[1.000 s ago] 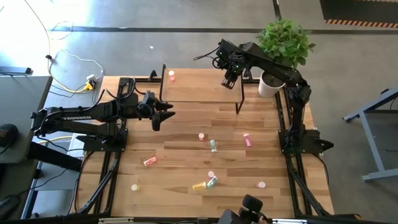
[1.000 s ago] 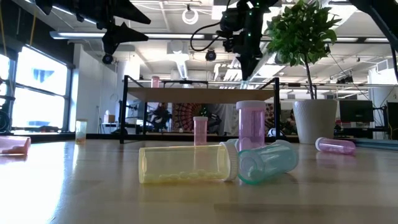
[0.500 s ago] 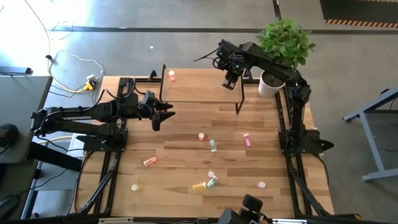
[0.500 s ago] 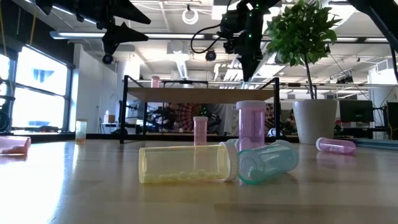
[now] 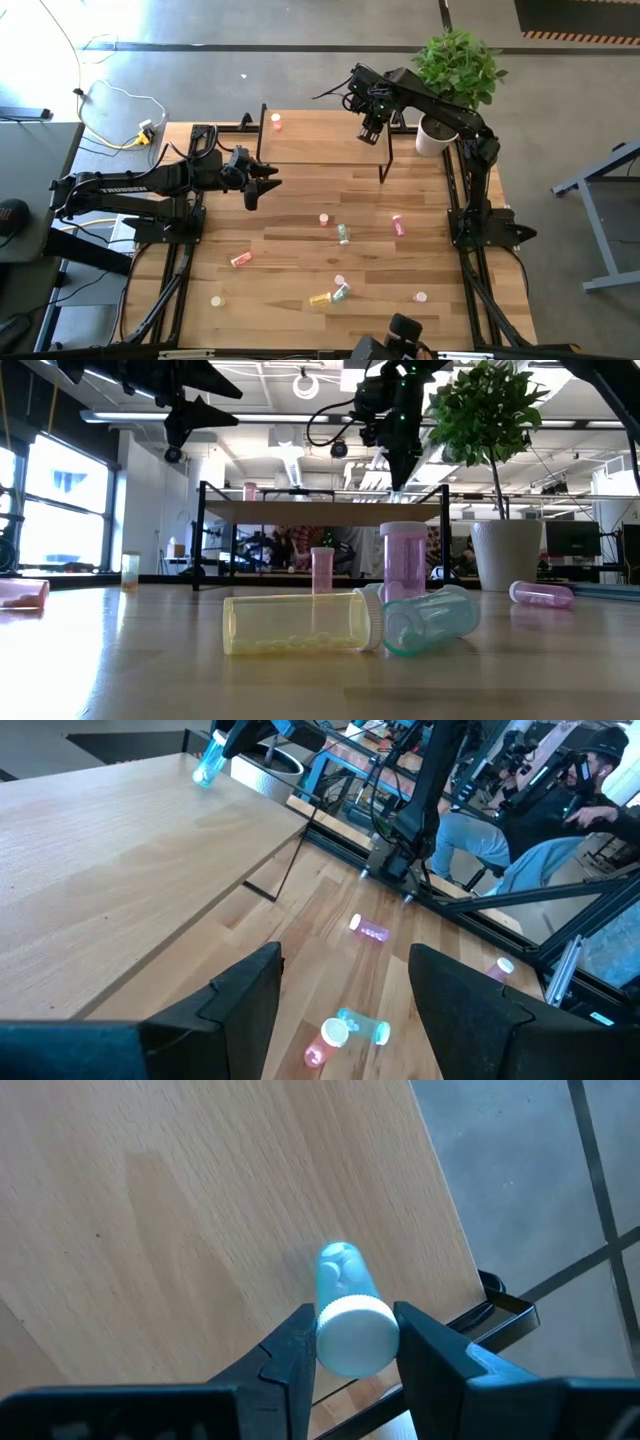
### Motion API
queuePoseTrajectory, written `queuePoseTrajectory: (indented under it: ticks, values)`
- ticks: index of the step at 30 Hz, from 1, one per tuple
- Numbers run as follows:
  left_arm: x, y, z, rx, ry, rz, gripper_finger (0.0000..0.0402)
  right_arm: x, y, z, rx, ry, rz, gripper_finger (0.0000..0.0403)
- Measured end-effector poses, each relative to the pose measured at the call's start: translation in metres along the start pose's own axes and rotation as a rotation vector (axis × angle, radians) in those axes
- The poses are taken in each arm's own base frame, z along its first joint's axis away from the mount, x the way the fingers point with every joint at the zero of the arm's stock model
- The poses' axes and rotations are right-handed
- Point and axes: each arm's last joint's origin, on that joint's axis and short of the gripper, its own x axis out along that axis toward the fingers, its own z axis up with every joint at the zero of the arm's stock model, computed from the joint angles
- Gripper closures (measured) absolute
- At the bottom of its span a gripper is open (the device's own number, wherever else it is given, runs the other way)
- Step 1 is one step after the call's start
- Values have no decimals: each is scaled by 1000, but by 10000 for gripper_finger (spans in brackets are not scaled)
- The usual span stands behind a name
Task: Pick and place medicine bottles onto shelf by color
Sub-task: Put the top right blue pill bottle on the shelf
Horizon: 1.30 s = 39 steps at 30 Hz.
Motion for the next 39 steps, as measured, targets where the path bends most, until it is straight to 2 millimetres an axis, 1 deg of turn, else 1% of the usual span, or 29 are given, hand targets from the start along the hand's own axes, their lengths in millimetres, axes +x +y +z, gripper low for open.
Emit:
queuePoseTrajectory:
  ticks: [7,23,33,39]
  values:
    - [0,0,0,0,0,0,193,0,0,0,0,0,0,268]
    - [0,0,0,0,0,0,193,0,0,1,3,-10,-3,265]
    - [0,0,0,0,0,-1,193,0,-2,2,14,-17,-60,265]
    - [0,0,0,0,0,0,193,0,-2,3,16,-24,-62,265]
